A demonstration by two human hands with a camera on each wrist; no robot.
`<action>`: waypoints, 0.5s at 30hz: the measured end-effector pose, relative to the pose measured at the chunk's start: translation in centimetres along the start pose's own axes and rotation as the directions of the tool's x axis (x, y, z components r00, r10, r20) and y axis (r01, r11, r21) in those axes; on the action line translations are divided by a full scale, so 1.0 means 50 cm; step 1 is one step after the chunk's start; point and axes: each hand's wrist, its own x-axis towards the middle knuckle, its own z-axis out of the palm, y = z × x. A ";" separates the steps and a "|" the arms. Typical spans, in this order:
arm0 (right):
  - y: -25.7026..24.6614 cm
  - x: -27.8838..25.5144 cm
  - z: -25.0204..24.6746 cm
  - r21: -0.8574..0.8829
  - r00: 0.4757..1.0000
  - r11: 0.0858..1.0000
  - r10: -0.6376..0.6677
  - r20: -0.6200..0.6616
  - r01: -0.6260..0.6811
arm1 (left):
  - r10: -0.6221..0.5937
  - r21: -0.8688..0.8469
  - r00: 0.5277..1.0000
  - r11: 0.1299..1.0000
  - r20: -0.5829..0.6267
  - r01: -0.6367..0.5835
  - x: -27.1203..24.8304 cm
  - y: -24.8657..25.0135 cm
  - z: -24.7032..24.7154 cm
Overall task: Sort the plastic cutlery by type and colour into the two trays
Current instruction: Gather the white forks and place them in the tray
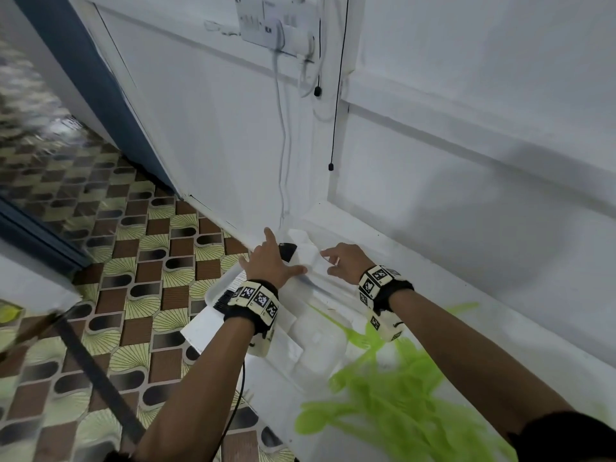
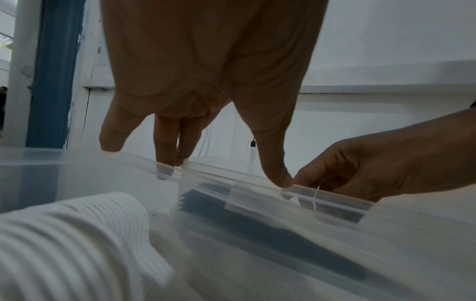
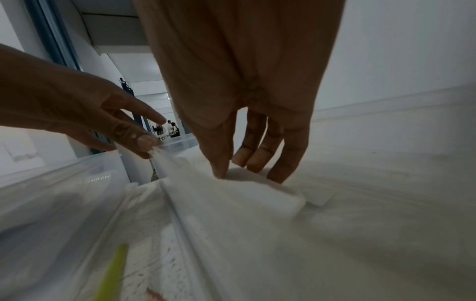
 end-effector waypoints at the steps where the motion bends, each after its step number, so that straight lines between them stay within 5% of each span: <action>1: -0.001 0.000 -0.001 -0.003 1.000 1.000 -0.012 -0.010 0.012 | -0.001 -0.004 1.000 1.000 -0.001 0.001 -0.002 0.002 -0.002; 8: 0.017 -0.019 -0.002 0.093 0.989 0.995 -0.011 -0.148 0.025 | -0.009 -0.042 1.000 0.999 0.012 0.010 -0.011 0.006 0.000; 15: 0.012 -0.060 0.008 0.119 0.987 0.993 0.028 -0.157 -0.010 | -0.017 -0.064 1.000 0.998 0.016 0.018 -0.011 0.009 0.002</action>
